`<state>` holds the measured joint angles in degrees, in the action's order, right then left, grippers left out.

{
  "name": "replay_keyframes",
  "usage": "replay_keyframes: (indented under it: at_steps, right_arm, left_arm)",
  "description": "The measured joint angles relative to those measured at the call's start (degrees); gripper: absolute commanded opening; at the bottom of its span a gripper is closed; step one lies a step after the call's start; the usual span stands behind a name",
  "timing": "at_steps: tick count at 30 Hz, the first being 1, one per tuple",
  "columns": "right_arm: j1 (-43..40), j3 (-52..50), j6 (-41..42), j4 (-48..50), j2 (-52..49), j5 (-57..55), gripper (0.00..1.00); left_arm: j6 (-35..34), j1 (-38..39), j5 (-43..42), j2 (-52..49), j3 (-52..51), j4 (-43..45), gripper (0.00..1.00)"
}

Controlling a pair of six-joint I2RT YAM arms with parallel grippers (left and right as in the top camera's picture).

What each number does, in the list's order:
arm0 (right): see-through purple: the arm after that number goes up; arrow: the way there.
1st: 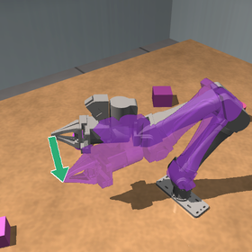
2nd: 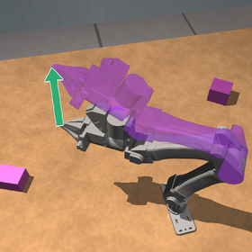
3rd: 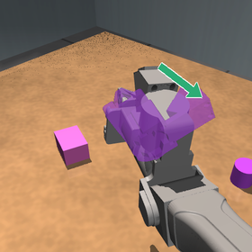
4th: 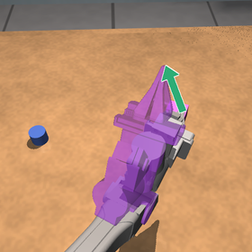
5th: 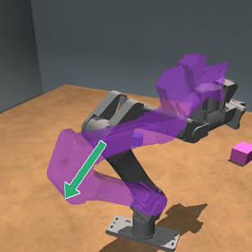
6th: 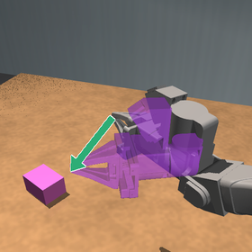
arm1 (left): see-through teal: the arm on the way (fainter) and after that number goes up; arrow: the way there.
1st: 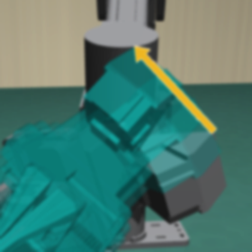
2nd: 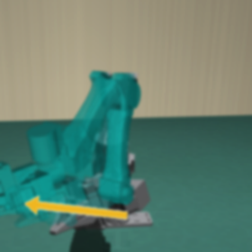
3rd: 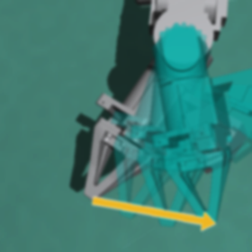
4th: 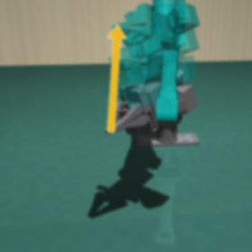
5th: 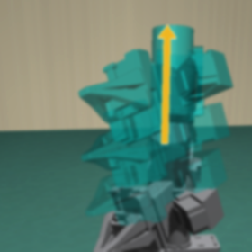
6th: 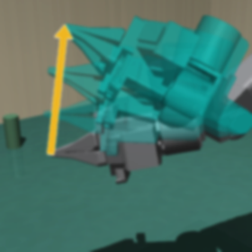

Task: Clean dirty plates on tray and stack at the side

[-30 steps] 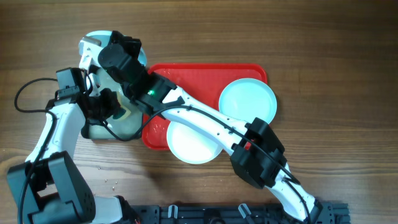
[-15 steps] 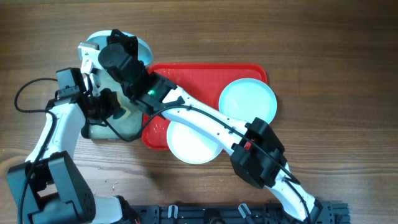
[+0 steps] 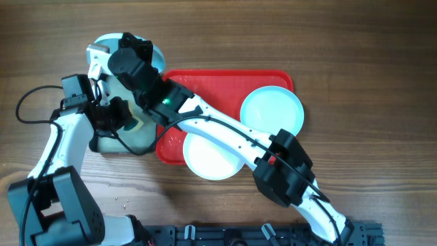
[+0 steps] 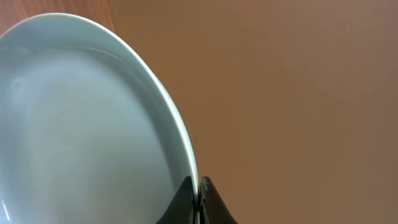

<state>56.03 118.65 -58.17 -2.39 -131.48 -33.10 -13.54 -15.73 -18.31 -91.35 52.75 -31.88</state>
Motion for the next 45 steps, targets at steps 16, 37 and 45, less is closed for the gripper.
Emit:
replay_keyframes:
  at_steps: [16, 37, 45]
  right_arm:
    - [-14.60, 0.00, 73.94, -27.32, 0.02, 22.73, 0.04]
    - [-53.92, 0.37, 75.87, -68.30, 9.88, 34.51, 0.04]
    - [-64.02, -6.19, 74.31, -69.42, 9.88, 34.16, 0.04]
  left_arm:
    - [0.00, 0.00, 0.00, 0.00, 0.00, -0.17, 0.07]
    - [0.00, 0.00, 0.00, 0.00, -0.02, 0.02, 0.06]
    - [0.00, 0.00, 0.00, 0.00, -0.02, 0.02, 0.06]
